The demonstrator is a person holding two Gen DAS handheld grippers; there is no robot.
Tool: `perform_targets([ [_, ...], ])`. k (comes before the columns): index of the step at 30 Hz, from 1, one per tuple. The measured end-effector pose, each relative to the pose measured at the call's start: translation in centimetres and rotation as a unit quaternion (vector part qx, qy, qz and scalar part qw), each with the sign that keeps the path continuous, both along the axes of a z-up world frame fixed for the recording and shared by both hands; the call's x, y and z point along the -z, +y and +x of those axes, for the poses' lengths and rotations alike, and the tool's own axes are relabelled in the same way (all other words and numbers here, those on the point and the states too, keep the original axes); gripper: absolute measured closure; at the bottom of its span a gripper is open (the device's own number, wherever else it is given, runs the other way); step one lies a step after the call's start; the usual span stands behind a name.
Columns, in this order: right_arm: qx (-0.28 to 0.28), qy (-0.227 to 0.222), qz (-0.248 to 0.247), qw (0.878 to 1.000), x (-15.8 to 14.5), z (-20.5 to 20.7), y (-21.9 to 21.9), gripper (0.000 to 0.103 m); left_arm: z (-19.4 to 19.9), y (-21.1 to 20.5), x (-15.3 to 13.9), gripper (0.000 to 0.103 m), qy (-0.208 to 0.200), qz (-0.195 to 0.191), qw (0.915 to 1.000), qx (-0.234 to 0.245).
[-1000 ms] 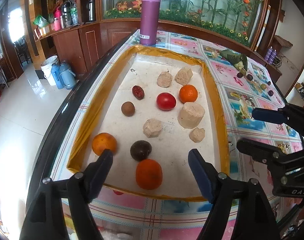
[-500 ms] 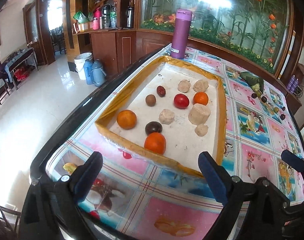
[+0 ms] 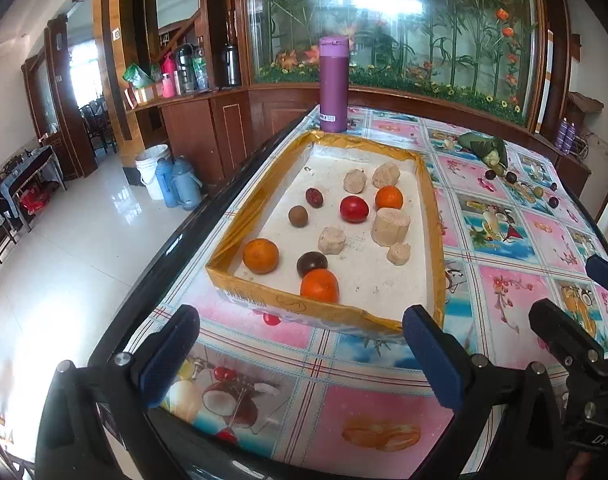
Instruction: Organize fruits
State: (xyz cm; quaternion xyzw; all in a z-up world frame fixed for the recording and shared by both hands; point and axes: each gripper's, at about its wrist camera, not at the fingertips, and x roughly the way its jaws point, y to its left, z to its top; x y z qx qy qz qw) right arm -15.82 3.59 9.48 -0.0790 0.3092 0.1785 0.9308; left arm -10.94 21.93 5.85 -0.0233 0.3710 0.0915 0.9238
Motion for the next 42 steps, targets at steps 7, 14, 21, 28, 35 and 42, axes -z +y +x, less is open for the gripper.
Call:
perform_targets([
  [7,0.028,-0.007,-0.007,1.000,-0.1,-1.2,-0.1,0.001,-0.4,0.4,-0.5,0.000,-0.008,0.034,0.9993,0.014],
  [14,0.048,-0.014,-0.014,0.999,-0.3,-1.8,-0.1,0.001,-1.1,0.4,-0.9,0.000,-0.039,0.025,0.9983,0.036],
  [21,0.053,-0.010,-0.022,0.998,-0.2,-1.8,0.3,0.001,-1.6,0.4,-0.9,0.000,-0.055,0.023,0.9977,0.033],
  [28,0.052,-0.009,-0.022,0.998,-0.3,-1.8,0.5,0.000,-2.2,0.5,-1.0,0.000,-0.070,0.007,0.9971,0.031],
  [35,0.049,-0.002,-0.027,0.998,-0.1,-1.7,0.9,0.000,-2.0,0.5,-0.7,0.000,-0.066,-0.009,0.9971,0.036],
  [42,0.055,0.002,-0.023,0.998,0.0,-1.6,0.8,0.000,-2.2,0.3,-0.7,0.000,-0.077,-0.022,0.9958,0.045],
])
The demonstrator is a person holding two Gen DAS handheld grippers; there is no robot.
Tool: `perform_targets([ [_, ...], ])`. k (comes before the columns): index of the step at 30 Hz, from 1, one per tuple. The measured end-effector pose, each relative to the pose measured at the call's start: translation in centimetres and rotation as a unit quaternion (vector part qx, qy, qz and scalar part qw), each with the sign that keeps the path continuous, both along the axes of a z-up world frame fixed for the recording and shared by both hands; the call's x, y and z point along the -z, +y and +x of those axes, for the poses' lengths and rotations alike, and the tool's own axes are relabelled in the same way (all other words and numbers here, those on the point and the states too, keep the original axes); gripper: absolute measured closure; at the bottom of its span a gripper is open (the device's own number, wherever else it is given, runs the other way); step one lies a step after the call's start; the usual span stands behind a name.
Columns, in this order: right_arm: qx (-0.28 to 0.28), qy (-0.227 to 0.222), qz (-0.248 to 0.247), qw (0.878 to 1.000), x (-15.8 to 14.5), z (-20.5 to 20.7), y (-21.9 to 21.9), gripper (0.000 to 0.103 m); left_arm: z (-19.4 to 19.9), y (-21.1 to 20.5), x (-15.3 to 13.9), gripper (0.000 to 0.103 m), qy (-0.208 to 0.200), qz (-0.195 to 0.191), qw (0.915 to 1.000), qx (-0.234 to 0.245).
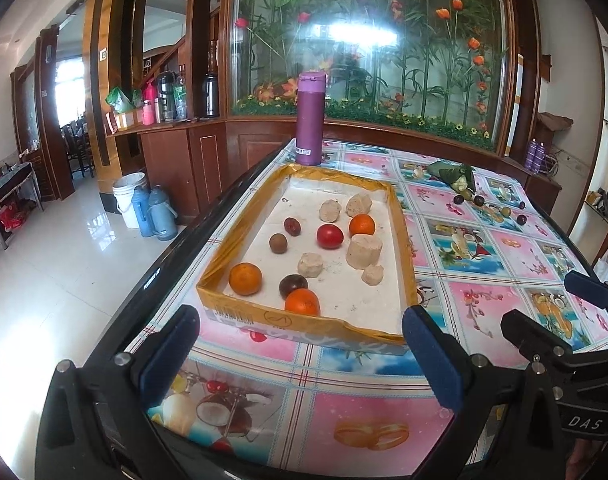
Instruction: Organize fruits
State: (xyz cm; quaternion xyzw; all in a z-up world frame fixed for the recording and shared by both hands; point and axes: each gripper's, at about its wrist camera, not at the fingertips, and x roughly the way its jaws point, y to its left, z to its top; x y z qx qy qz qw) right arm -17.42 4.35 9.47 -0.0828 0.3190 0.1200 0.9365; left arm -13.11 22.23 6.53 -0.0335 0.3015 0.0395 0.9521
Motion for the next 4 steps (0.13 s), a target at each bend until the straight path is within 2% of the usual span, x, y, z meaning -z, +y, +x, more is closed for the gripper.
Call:
perform_targets([
  [4,0.002,0.001,0.001,1.000,0.08,0.16,-0.24,0.000,0.20,0.10,0.23,0.000,0.008,0.001,1.0000,-0.003],
])
